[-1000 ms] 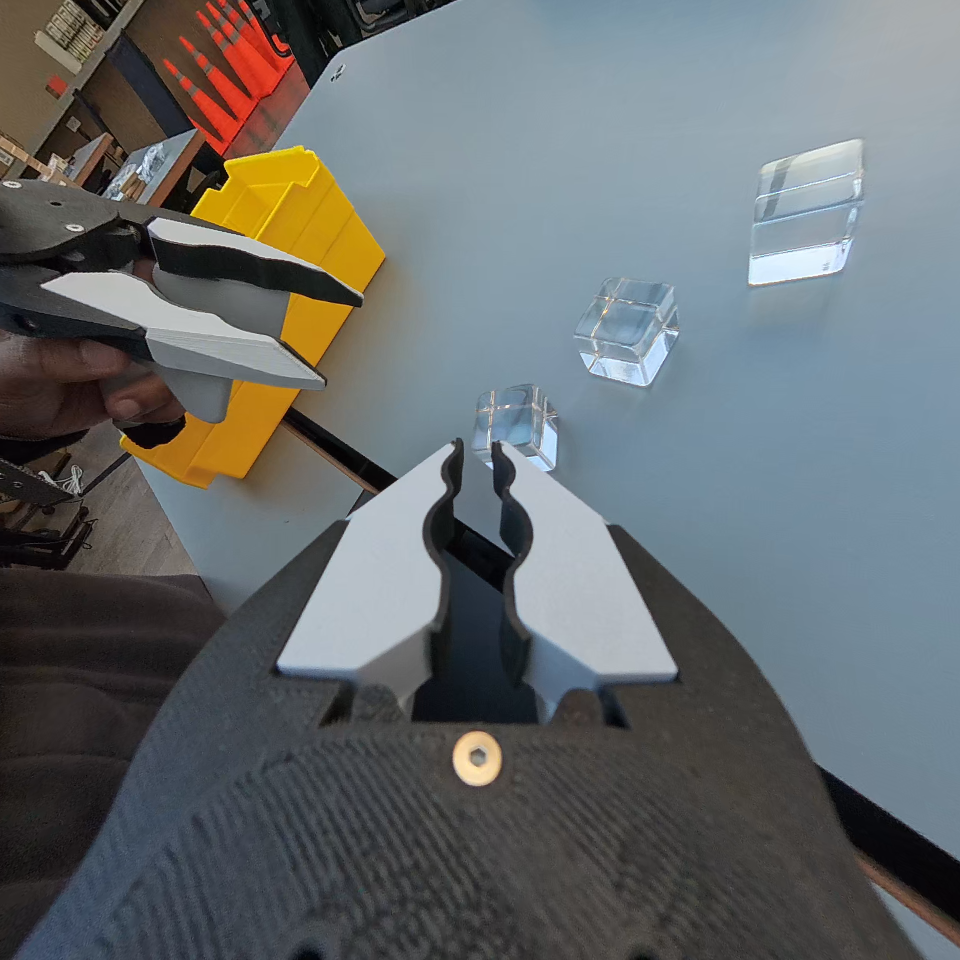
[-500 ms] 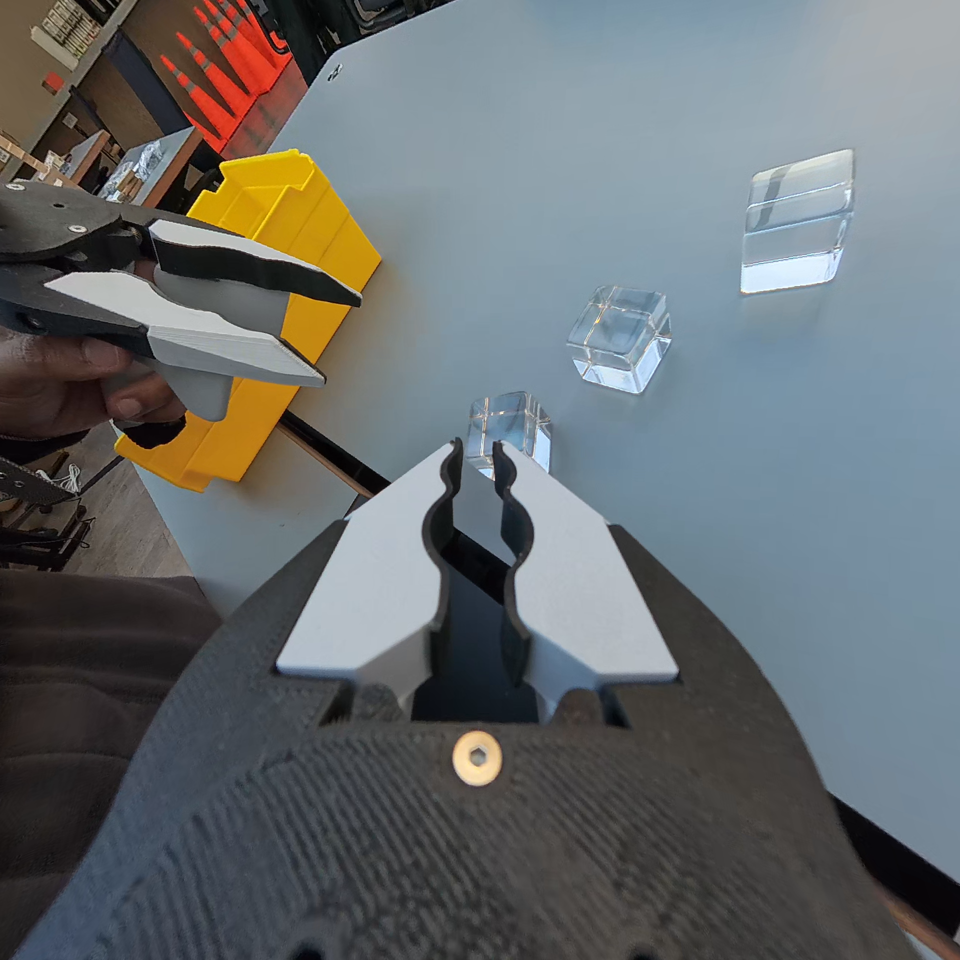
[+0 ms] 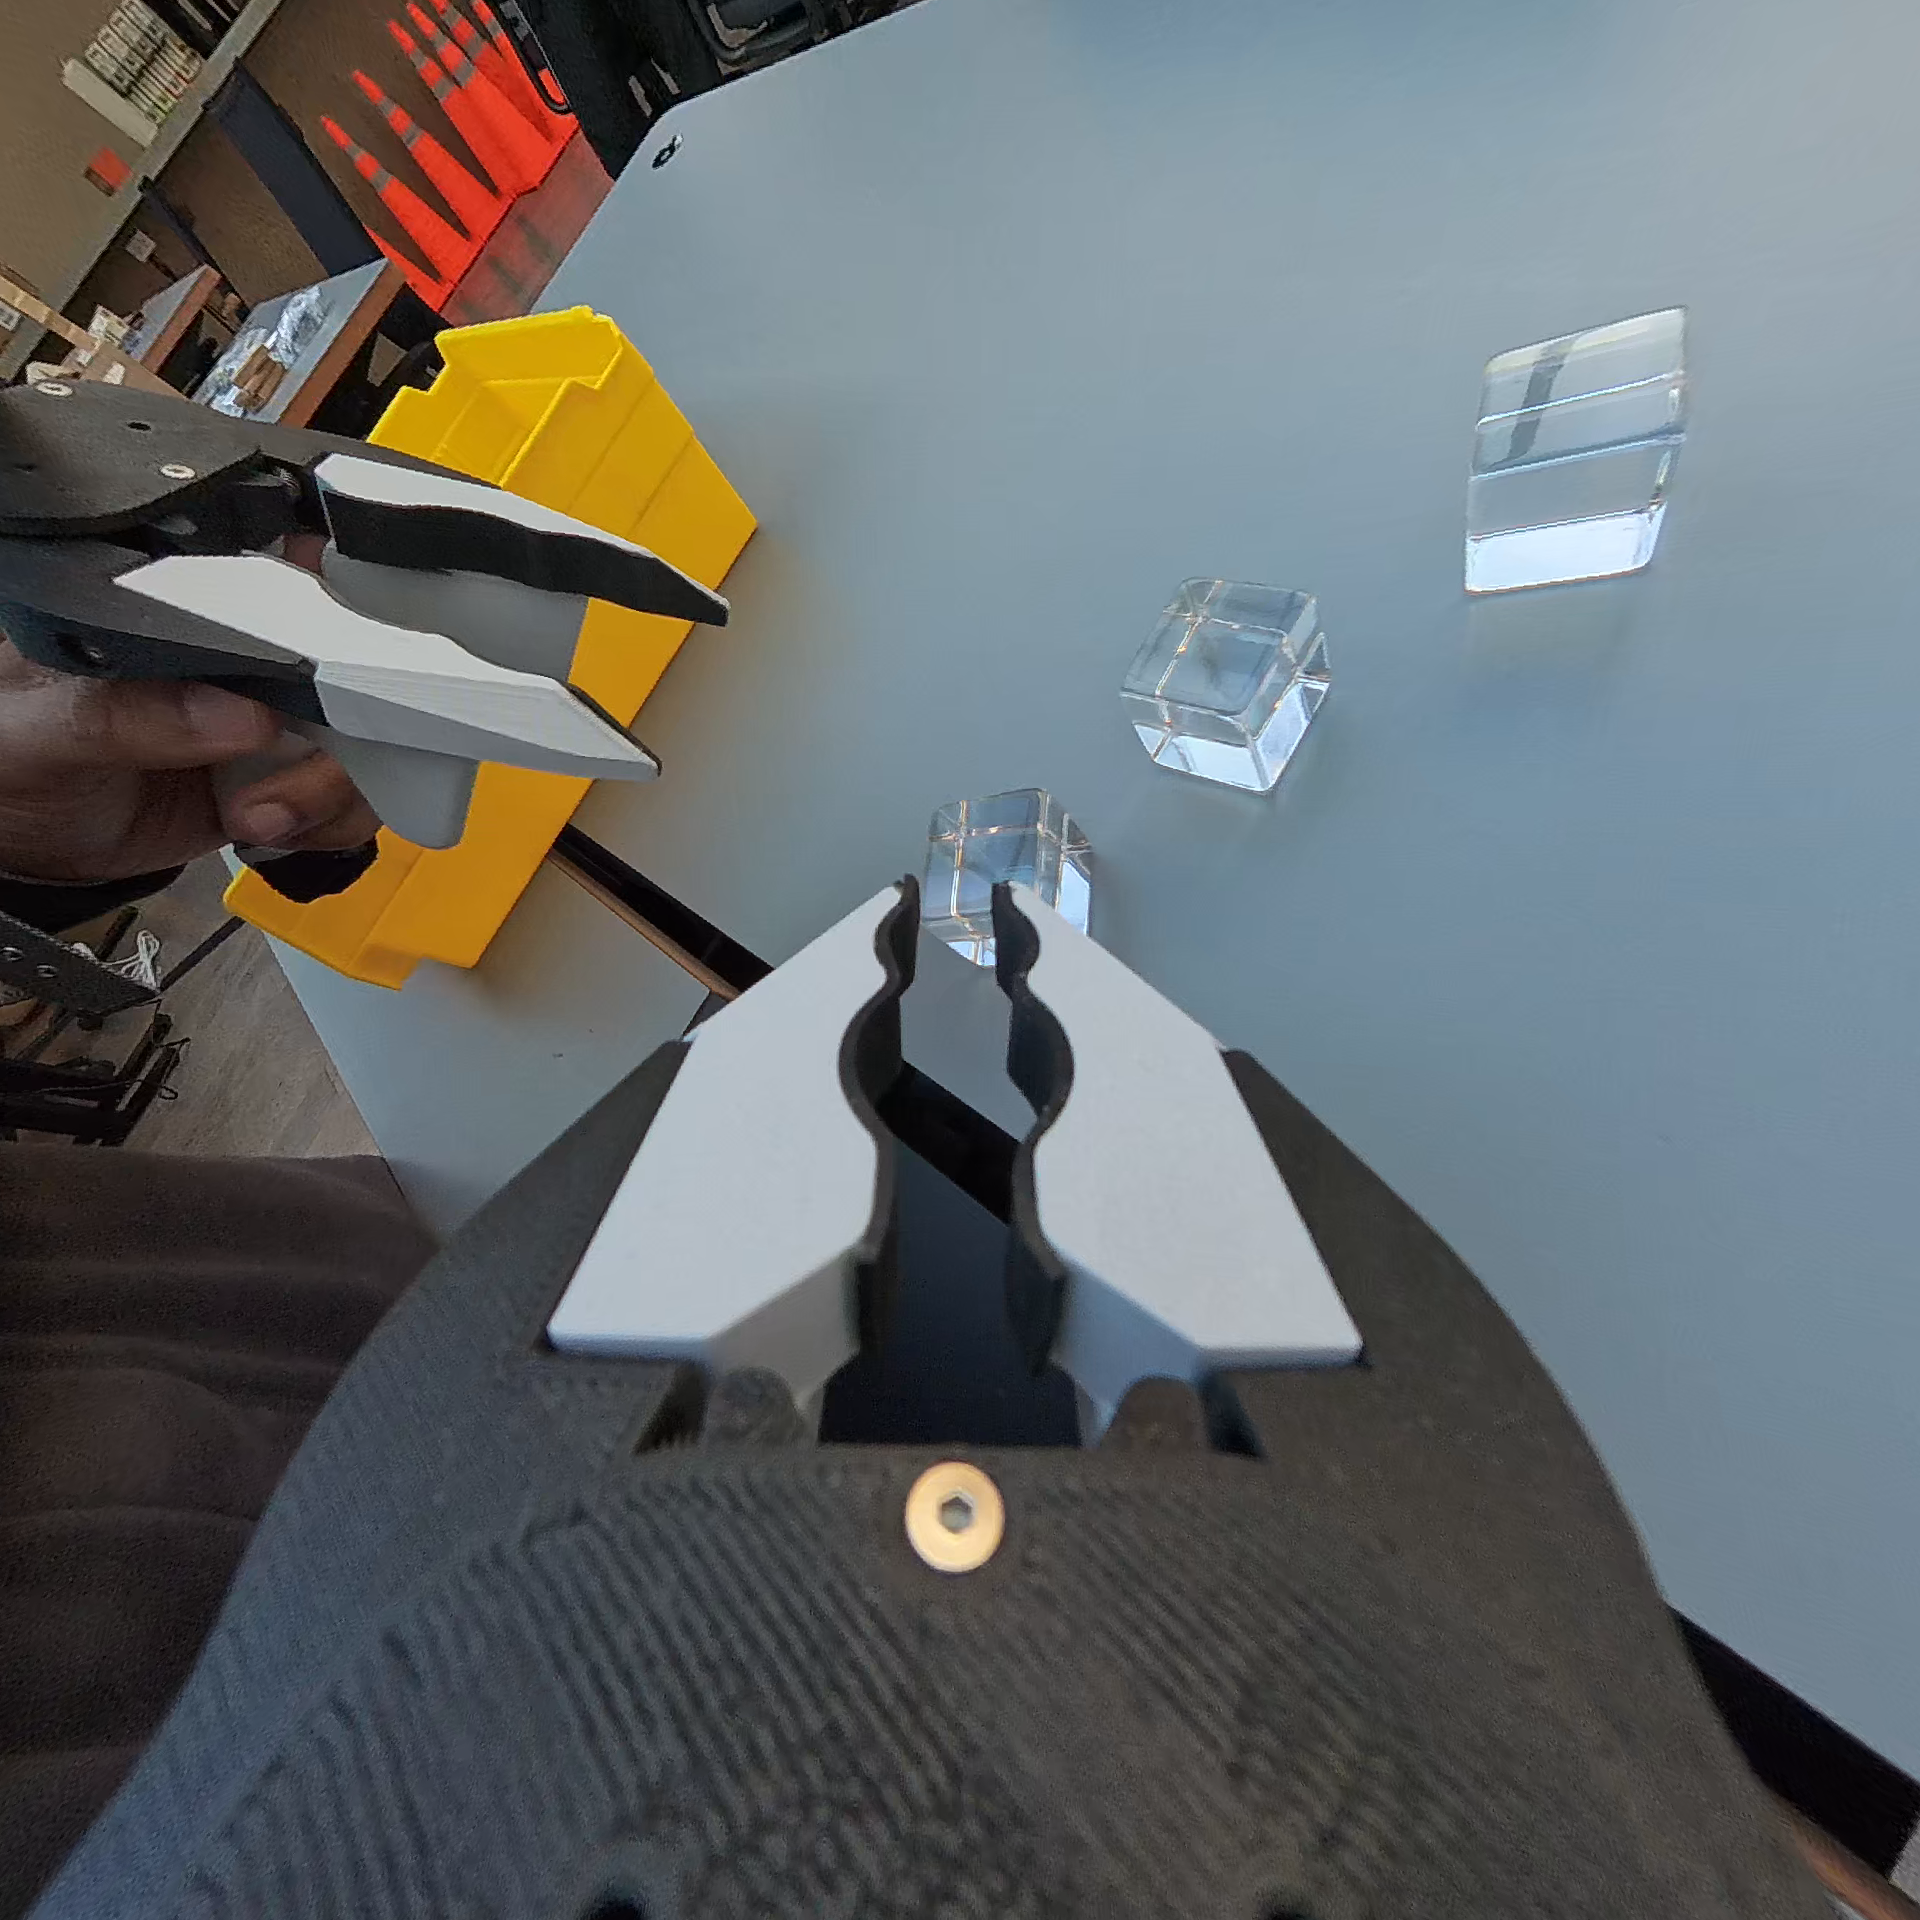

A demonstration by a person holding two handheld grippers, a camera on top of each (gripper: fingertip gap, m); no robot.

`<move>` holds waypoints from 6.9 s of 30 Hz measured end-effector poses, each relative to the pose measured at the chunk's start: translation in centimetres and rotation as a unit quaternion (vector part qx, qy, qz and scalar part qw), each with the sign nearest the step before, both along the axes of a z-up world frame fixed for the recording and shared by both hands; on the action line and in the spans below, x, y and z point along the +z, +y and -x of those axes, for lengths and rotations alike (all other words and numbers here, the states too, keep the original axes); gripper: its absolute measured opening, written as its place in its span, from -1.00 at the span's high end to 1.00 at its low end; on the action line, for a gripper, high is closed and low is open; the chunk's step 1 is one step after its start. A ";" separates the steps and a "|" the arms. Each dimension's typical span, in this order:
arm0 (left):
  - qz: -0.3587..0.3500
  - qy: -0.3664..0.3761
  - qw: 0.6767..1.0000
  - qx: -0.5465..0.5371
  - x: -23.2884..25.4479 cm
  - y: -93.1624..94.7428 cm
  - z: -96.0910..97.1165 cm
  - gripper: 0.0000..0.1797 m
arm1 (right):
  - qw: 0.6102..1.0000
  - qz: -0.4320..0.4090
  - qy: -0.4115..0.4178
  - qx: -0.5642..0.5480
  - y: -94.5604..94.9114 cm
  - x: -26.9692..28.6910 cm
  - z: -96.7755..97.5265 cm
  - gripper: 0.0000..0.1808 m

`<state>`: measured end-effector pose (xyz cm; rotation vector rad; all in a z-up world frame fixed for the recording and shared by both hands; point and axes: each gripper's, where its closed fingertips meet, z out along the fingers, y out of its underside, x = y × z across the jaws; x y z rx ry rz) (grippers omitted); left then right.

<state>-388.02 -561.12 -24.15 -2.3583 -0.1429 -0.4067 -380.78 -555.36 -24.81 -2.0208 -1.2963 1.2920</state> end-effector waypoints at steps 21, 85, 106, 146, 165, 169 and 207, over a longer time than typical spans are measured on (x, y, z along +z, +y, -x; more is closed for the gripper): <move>0.060 0.099 0.991 -0.068 -7.7 4.4 -2.8 0.52 | 0.998 -0.035 -0.042 -0.005 0.4 -0.8 -2.4 0.78; -0.015 0.030 0.954 0.297 2.4 -24.2 19.2 0.43 | 0.886 -0.252 -0.099 0.376 -24.4 -0.4 28.6 0.54; -0.009 0.052 0.956 0.288 3.7 -20.1 19.6 0.43 | 0.948 -0.222 -0.225 -0.032 12.4 -3.7 10.9 -0.05; 0.259 -0.023 0.940 0.219 -6.6 -32.1 22.6 0.92 | 0.966 -0.120 -0.159 0.162 -20.1 0.3 20.9 -0.04; 0.166 -0.040 0.928 0.332 -2.9 -41.0 14.1 0.60 | 0.903 -0.056 -0.372 0.208 -30.5 -5.7 16.8 0.91; 0.143 0.012 0.933 0.331 0.0 -46.6 15.9 0.49 | 0.917 -0.088 -0.334 0.201 -35.3 -3.3 20.5 0.98; 0.348 0.127 0.848 0.380 4.3 -93.8 63.2 0.95 | 0.810 0.295 -0.318 0.394 -85.6 -2.8 62.9 0.50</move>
